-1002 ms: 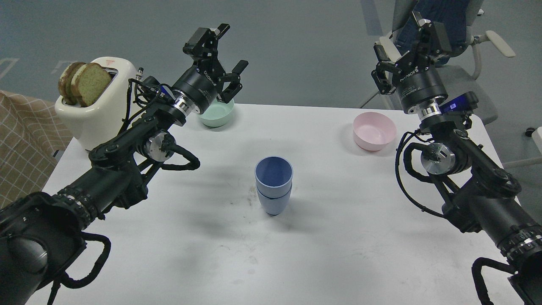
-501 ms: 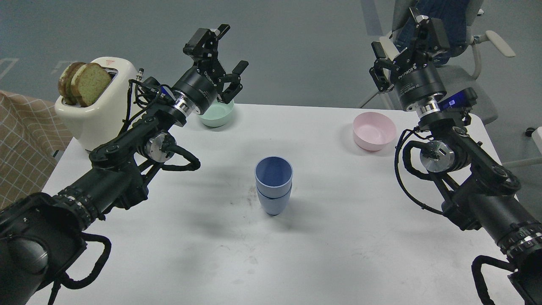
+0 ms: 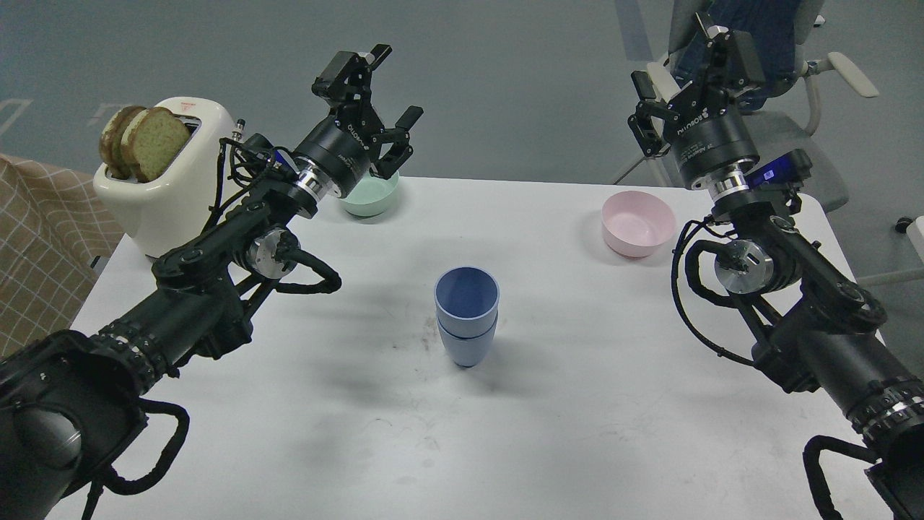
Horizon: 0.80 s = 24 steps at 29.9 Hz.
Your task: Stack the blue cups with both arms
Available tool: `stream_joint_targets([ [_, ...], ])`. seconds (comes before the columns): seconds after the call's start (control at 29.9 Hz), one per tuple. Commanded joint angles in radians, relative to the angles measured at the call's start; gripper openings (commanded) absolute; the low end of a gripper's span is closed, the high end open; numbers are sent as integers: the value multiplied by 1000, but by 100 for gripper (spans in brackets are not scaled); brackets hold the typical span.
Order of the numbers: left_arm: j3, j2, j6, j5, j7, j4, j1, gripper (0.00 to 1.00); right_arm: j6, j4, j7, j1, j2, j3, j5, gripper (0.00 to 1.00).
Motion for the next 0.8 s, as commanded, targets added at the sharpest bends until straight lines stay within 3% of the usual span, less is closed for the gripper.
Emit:
stream_joint_targets([
  [0.0, 0, -2, 0, 0, 0, 0, 3, 98, 0, 0, 0, 0, 0, 0, 0, 100],
  [0.77, 0, 1, 0, 0, -2, 0, 8, 98, 0, 0, 0, 0, 2, 1, 0, 100],
])
